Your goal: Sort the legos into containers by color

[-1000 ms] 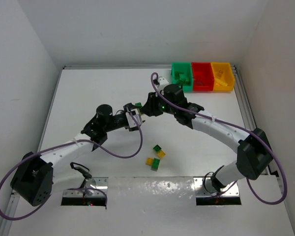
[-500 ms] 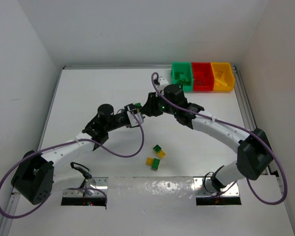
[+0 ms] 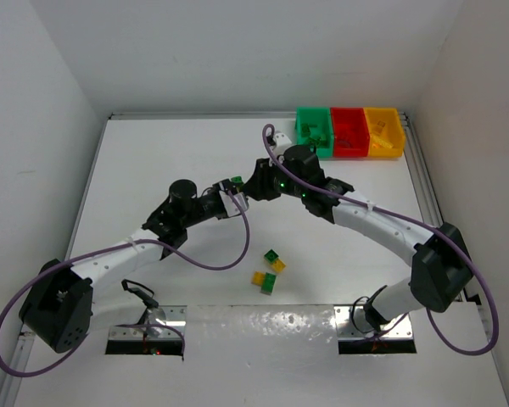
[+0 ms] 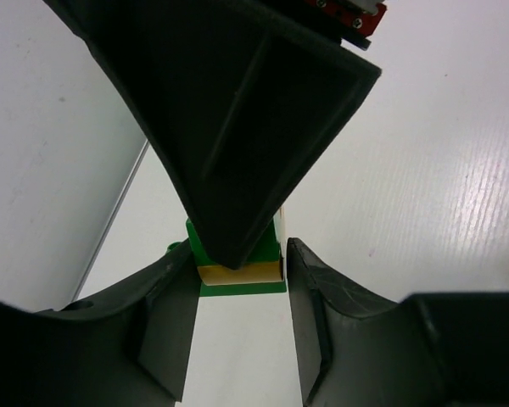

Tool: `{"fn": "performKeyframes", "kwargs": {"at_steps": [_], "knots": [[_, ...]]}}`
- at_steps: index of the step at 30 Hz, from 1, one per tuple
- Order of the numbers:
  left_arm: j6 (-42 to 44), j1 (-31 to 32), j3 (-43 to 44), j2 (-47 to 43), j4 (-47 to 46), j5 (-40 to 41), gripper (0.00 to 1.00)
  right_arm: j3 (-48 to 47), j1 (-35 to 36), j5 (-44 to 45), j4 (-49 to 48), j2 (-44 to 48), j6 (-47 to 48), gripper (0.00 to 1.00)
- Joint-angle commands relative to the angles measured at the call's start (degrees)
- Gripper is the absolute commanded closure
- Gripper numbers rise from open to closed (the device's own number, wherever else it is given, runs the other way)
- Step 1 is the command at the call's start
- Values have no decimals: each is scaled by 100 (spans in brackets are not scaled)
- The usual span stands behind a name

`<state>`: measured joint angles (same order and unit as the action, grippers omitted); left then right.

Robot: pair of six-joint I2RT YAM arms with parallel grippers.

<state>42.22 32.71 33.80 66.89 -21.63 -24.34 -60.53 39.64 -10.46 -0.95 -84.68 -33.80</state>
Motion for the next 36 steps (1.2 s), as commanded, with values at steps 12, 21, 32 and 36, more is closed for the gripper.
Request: {"fn": "performKeyframes", "kwargs": {"at_steps": [12, 21, 32, 36], "knots": [[6, 69, 118, -36, -79, 17, 99, 24, 35, 26, -397, 356, -21, 100], [155, 69, 48, -80, 273, 640, 100, 200, -263, 465, -187, 1049, 163, 100], [-29, 60, -23, -71, 300, 992, 100, 217, -756, 457, 77, 1332, 313, 100], [-82, 60, 12, -80, 343, 1071, 100, 182, -834, 746, 77, 1183, 532, 100]]}}
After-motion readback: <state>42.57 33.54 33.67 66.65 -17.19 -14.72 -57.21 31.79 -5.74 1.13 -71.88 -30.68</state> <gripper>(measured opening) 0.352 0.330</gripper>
